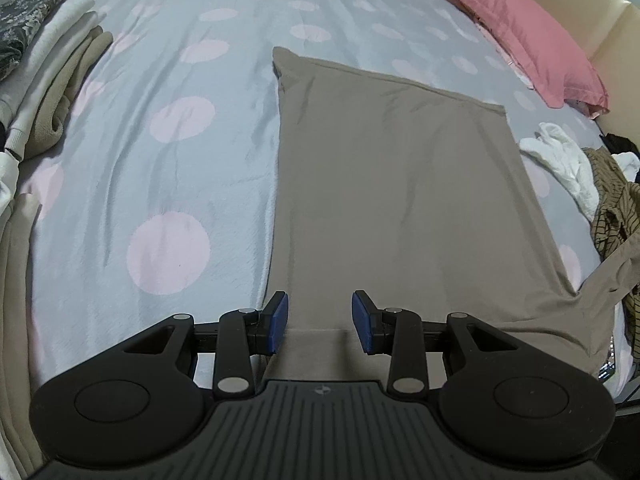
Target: Fold clothes
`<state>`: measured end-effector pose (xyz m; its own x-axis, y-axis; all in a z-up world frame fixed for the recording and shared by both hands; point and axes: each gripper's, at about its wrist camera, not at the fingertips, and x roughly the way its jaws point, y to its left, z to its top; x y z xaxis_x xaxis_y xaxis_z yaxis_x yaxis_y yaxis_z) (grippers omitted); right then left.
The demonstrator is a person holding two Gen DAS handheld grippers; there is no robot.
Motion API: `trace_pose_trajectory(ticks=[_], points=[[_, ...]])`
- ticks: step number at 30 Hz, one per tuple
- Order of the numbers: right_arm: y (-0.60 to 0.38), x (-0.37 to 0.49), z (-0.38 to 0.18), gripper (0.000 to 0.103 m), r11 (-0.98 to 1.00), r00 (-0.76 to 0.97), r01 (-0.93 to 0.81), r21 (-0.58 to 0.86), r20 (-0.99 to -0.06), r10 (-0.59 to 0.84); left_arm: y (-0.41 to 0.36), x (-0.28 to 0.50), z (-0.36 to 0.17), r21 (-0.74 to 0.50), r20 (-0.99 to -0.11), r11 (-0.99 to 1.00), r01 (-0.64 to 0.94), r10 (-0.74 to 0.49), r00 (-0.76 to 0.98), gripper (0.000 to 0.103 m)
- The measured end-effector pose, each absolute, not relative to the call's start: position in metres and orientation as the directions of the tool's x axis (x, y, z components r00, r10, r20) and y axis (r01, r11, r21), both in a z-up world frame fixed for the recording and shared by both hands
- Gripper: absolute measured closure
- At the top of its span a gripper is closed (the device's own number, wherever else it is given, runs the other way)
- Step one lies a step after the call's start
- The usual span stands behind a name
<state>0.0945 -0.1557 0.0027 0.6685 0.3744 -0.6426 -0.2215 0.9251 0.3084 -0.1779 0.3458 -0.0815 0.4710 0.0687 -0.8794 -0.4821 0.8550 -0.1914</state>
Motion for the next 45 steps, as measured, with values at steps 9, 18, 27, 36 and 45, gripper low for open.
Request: trace_pose_trajectory(ticks=[9, 18, 27, 36, 45], points=[[-0.057, -0.014, 0.025, 0.1, 0.826, 0.585, -0.516, 0.228, -0.61, 0.534, 0.342, -0.194, -0.063, -0.246, -0.844, 0.849, -0.469, 0.051, 0.534, 0.07], [0.04, -0.1, -0.049, 0.1, 0.657, 0.42, -0.752, 0.063, -0.722, 0.549, 0.335, -0.208, -0.058, -0.263, -0.834, 0.858, -0.442, 0.027, 0.551, 0.07], [0.073, -0.139, -0.123, 0.097, 0.471, 0.253, -0.882, -0.018, -0.86, 0.443, 0.318, -0.211, -0.071, -0.242, -0.859, 0.887, -0.393, -0.007, 0.512, 0.07], [0.031, -0.113, -0.087, 0.073, 0.559, 0.142, -0.814, 0.158, -0.879, 0.455, 0.299, -0.208, -0.083, -0.228, -0.881, 0.914, -0.334, -0.047, 0.471, 0.07], [0.011, -0.053, -0.105, 0.07, 0.729, 0.125, -0.632, 0.263, -0.894, 0.431, 0.282, -0.195, -0.085, -0.24, -0.878, 0.927, -0.289, -0.08, 0.472, 0.064]])
